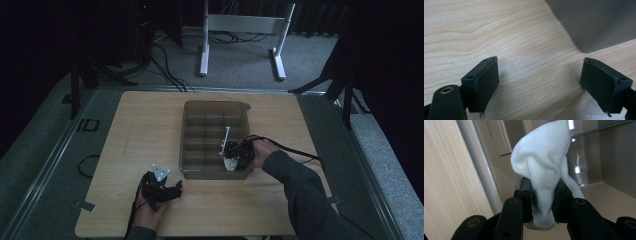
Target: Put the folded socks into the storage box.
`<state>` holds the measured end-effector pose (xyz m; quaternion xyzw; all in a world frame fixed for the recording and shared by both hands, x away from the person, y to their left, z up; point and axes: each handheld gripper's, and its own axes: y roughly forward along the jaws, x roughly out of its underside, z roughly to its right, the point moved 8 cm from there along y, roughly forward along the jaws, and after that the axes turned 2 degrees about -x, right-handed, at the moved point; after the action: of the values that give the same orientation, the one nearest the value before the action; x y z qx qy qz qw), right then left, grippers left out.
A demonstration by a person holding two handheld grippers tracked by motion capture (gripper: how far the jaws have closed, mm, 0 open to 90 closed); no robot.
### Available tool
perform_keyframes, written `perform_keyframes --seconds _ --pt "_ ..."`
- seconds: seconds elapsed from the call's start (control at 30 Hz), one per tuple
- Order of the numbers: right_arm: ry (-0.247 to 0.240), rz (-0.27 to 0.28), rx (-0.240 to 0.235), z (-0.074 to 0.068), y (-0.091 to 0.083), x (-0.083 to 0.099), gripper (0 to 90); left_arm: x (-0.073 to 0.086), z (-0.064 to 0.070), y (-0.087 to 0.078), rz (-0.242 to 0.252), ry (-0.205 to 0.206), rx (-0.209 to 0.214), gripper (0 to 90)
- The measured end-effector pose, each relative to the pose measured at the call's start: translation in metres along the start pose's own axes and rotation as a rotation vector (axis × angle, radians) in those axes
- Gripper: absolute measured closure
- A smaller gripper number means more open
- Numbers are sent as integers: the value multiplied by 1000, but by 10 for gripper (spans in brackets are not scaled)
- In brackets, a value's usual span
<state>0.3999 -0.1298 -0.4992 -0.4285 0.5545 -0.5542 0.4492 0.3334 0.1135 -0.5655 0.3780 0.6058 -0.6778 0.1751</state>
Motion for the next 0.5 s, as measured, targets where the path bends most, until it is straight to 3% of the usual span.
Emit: perform_keyframes --seconds 0.13,0.3,0.5 --pt "10 -7 -17 1 5 0 733 0 0 0 0 1 1 156" --pt "37 37 -58 3 4 3 684 0 0 0 0 1 1 156" --pt "57 37 -56 6 1 6 616 0 0 0 0 1 1 156"
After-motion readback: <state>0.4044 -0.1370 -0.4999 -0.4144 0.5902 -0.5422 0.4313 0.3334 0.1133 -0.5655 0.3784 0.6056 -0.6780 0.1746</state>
